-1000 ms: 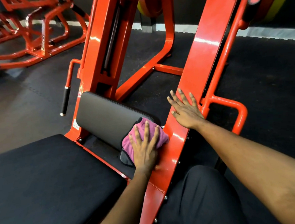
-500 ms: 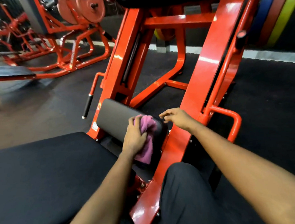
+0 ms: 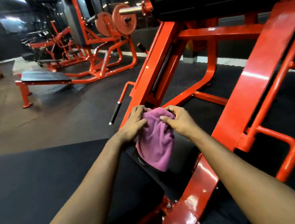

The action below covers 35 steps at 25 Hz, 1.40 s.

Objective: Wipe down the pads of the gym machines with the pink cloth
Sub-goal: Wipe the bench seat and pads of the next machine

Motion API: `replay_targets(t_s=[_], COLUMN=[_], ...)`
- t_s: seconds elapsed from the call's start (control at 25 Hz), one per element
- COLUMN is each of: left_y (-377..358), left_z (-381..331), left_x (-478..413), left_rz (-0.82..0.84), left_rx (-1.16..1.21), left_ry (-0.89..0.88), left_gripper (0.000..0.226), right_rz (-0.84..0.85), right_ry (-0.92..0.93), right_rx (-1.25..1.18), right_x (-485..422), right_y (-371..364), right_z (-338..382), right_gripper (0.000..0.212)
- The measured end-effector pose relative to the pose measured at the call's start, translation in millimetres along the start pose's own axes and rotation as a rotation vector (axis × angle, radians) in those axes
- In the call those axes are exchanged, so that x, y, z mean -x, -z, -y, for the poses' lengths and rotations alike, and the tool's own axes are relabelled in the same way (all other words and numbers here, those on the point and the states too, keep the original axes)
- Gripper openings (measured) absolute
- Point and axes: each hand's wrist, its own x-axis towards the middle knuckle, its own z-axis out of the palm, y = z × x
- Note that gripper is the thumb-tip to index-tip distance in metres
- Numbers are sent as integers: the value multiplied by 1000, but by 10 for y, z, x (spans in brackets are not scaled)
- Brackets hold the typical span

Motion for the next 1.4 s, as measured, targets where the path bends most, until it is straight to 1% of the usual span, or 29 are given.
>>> replay_targets(t_s=[0.08, 0.12, 0.2, 0.28, 0.32, 0.44, 0.48, 0.52, 0.56, 0.6, 0.68, 0.76, 0.8, 0.84, 0.92, 1.0, 1.08, 1.16, 1.24, 1.32, 1.4], left_y=[325, 500, 876, 1208, 1429, 2156, 2429, 2716, 2950, 3166, 3791, 4317, 4529, 4713, 4999, 5188, 5286, 5293, 5251, 5181, 5099], left_z=[3, -65, -223, -392, -542, -1240, -1531, -1862, -2138, -2394, -3050, -3654, -3901, -4102, -4381, -4635, -4932, -5211, -5436, -5651, -5857], left_x=[62, 117, 233, 354, 398, 592, 668, 758, 855, 953, 1229, 1590, 1776, 1967, 2355, 2752, 3137, 3497, 3820, 4132, 4471], left_rz=[42, 77, 128, 148, 120, 26, -15, -71, -118, -157, -208, -239, -247, -257, -282, -318, -374, -454, -536, -638, -779], left_rx=[-76, -163, -279, -306, -355, -721, -765, -742, -663, -551, -420, -377, -363, -342, -310, -292, -323, -365, -371, -373, -396], left_ry=[38, 56, 108, 184, 208, 342, 384, 403, 410, 408, 383, 338, 335, 347, 394, 439, 470, 520, 598, 653, 666], left_gripper=[36, 34, 39, 42, 38, 34, 31, 24, 20, 22, 30, 36, 36, 32, 24, 17, 13, 16, 22, 19, 14], right_rz=[110, 140, 166, 194, 210, 213, 210, 206, 209, 216, 244, 277, 300, 317, 350, 379, 398, 439, 465, 509, 617], right_ry=[11, 12, -8, -43, -64, -123, -133, -137, -131, -112, -104, -63, -38, -9, 25, 47, 93, 133, 131, 131, 130], right_rx=[-25, -17, -29, -19, 12, 94, 113, 125, 122, 122, 138, 156, 178, 183, 121, 57, 25, -29, -103, -195, -282], right_x=[-104, -142, -201, -232, -284, -324, -331, -351, -352, -355, -371, -303, -262, -221, -154, -63, 51, 225, 419, 639, 875], right_y=[-105, -136, -113, 8, 96, 366, 449, 523, 584, 643, 821, 945, 984, 995, 940, 836, 714, 587, 466, 372, 278], right_z=[261, 416, 794, 1211, 1478, 2412, 2761, 3111, 3419, 3710, 4525, 5253, 5569, 5841, 6245, 6556, 6819, 7056, 7249, 7443, 7683], right_gripper=[17, 20, 23, 31, 34, 36, 35, 33, 31, 29, 27, 25, 23, 19, 17, 16, 13, 16, 20, 21, 16])
